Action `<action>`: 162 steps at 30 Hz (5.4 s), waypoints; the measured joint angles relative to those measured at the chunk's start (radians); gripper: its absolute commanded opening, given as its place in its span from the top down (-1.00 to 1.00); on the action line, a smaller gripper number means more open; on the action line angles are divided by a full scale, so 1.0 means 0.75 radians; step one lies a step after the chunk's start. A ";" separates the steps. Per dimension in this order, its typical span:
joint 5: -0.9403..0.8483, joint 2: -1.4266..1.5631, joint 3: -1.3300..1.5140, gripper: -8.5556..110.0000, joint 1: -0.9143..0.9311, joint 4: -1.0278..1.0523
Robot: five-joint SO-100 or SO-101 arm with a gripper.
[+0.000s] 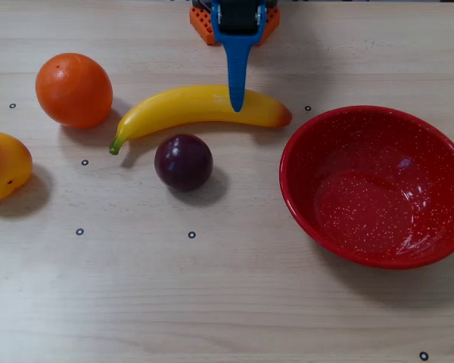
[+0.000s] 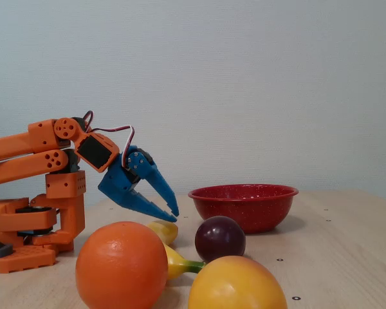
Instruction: Put banana in the red bowl.
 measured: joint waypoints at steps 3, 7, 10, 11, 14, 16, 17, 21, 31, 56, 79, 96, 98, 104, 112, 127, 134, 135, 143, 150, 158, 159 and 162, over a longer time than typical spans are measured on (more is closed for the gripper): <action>-0.037 -0.002 -0.063 0.86 -0.002 0.000; -0.115 -0.082 -0.143 0.86 -0.004 0.000; -0.160 -0.112 -0.160 0.86 -0.002 0.000; -0.174 -0.123 -0.162 0.86 -0.004 0.000; -0.192 -0.166 -0.188 0.86 -0.004 0.000; -0.198 -0.202 -0.239 0.86 -0.004 0.010; -0.198 -0.209 -0.274 0.86 -0.004 0.029; -0.241 -0.264 -0.407 0.86 -0.002 0.055; -0.319 -0.387 -0.761 0.86 -0.004 0.168; -0.620 -0.990 -1.775 0.71 0.225 1.057; -1.004 -1.219 -1.448 0.72 0.266 1.017; -1.149 -1.446 -1.331 0.58 0.272 0.818; -1.154 -1.485 -1.331 0.54 0.299 0.783; -1.180 -1.606 -1.331 0.50 0.362 0.661; -1.059 -1.644 -1.331 0.44 0.450 0.618; -0.781 -1.734 -1.280 0.30 0.479 0.654; -0.781 -1.837 -1.215 0.28 0.466 0.567; -0.781 -1.859 -1.215 0.28 0.458 0.552; -0.781 -1.974 -1.215 0.29 0.432 0.413; -0.789 -2.043 -1.215 0.29 0.415 0.356; -0.796 -2.062 -1.217 0.31 0.421 0.313; -0.796 -2.062 -1.217 0.33 0.421 0.313; -0.796 -2.062 -1.221 0.46 0.413 0.303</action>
